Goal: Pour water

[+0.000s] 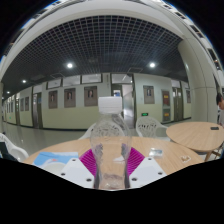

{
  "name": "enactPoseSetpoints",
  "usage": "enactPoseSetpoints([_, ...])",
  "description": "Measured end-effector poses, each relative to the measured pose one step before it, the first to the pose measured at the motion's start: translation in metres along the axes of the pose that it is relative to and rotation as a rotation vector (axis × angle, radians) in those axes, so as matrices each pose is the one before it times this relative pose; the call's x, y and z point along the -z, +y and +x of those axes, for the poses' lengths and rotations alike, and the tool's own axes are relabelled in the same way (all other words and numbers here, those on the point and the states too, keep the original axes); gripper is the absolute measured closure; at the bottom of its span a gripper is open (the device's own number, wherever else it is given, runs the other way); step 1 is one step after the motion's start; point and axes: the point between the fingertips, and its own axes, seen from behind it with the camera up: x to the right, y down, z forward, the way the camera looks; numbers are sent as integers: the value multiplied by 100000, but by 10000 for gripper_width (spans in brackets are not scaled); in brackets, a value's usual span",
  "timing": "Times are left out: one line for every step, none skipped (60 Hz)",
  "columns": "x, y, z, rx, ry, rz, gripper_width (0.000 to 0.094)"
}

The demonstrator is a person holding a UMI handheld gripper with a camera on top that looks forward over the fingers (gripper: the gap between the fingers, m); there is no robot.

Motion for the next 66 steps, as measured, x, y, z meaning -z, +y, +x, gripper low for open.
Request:
enactPoseSetpoints([-299,789,298,-149,-137,-1577,603])
enactPoseSetpoints([-305,634,138,-435,-412,-1192,602])
enactPoseSetpoints([590,1427,2436,-52,-1112,-1036,601])
enactPoseSetpoints([-1033,632,-124,-385,-475,-903,601])
enactPoseSetpoints([40,17,-1945,-226,-2,-843,602])
enactPoseSetpoints([-231,392,99,-9,-216,-711,602])
enactPoseSetpoints([-208,316,52,28,-65,-567,601])
enactPoseSetpoints([-195,343,14,132,-58,-620,601])
enactPoseSetpoints([-213,342,-145,403,-182,-853,601])
enactPoseSetpoints([-335,432,1666,717,-673,-1355,601])
enactPoseSetpoints([862,890,-2176,632,-256,-985,601])
enactPoseSetpoints([-78,-582,-87,1171,-470,2826,601])
enactPoseSetpoints([-70,90,90,1416,134,35,599])
enactPoseSetpoints([-48,-35,-80,384,-97,347,599])
enactPoseSetpoints([-80,24,-89,222,70,-56,598])
enactPoseSetpoints([-695,-450,1565,354,37,-554,578])
enactPoseSetpoints([585,544,-998,-349,561,-256,575])
enactPoseSetpoints([-90,136,53,-293,335,-587,560])
enactPoseSetpoints([-92,49,26,-451,362,-241,539])
enactPoseSetpoints([-65,33,69,-549,332,-357,518])
enactPoseSetpoints([-327,-234,380,-522,131,-607,485])
enactPoseSetpoints([-112,41,-6,-380,6,-672,464])
enactPoseSetpoints([427,70,-530,22,-37,-786,446])
enactPoseSetpoints([-44,143,-94,447,-322,-1117,423])
enactPoseSetpoints([28,174,-62,632,-310,-1357,369])
enactPoseSetpoints([104,199,-131,720,-618,-1473,317])
enactPoseSetpoints([168,156,-167,630,-775,-1286,232])
enactPoseSetpoints([816,-101,-149,327,-534,-914,147])
enactPoseSetpoints([269,-34,-63,62,-565,-502,61])
enactPoseSetpoints([285,-60,-8,-102,-341,-204,78])
enactPoseSetpoints([386,42,-104,-131,-465,-289,100])
enactPoseSetpoints([436,-14,-194,101,-428,-72,106])
enactPoseSetpoints([342,-277,-23,312,-502,65,99])
enactPoseSetpoints([1280,262,-312,382,-473,-97,91])
enactPoseSetpoints([659,87,-233,642,-430,-150,86])
enactPoseSetpoints([712,111,-185,643,-221,-155,87])
enactPoseSetpoints([799,113,-252,637,-368,-94,88])
enactPoseSetpoints([-511,-246,438,688,-579,-103,88])
enactPoseSetpoints([2409,388,-710,671,-10,-406,88])
enactPoseSetpoints([785,148,-195,610,-106,-309,88])
enactPoseSetpoints([813,147,-224,606,-90,-295,89])
enactPoseSetpoints([857,105,-255,523,-122,-185,90])
enactPoseSetpoints([-723,-141,251,402,-307,39,87])
enactPoseSetpoints([1906,138,-681,106,-109,-148,88])
enactPoseSetpoints([2179,421,-417,-91,-78,-78,90])
enactPoseSetpoints([955,82,-388,-379,-306,78,89])
enactPoseSetpoints([973,110,-478,-397,-505,-28,88])
enactPoseSetpoints([979,156,-594,-344,-759,-92,89])
enactPoseSetpoints([956,135,-681,-192,-1060,54,89])
enactPoseSetpoints([956,120,-758,-53,-1321,193,85])
enactPoseSetpoints([981,164,-780,114,-1563,214,87])
enactPoseSetpoints([312,-287,-977,349,-1666,222,88])
enactPoseSetpoints([1494,520,-809,698,-1612,179,88])
enactPoseSetpoints([796,254,-715,885,-1327,-78,85])
enactPoseSetpoints([779,323,-636,818,-831,-401,87])
enactPoseSetpoints([755,376,-608,506,-610,-506,89])
enactPoseSetpoints([711,365,-467,7,-94,-461,87])
enactPoseSetpoints([357,27,-767,-323,-38,-242,86])
enactPoseSetpoints([633,407,-459,-463,-288,-18,81])
enactPoseSetpoints([553,251,-537,-454,-541,24,75])
enactPoseSetpoints([524,182,-560,-537,-592,80,76])
enactPoseSetpoints([477,178,-552,-624,-550,185,75])
enactPoseSetpoints([451,185,-574,-521,-681,186,75])
enactPoseSetpoints([415,178,-615,-388,-847,96,75])
enactPoseSetpoints([336,63,-687,-362,-951,63,75])
enactPoseSetpoints([368,194,-553,-490,-985,186,76])
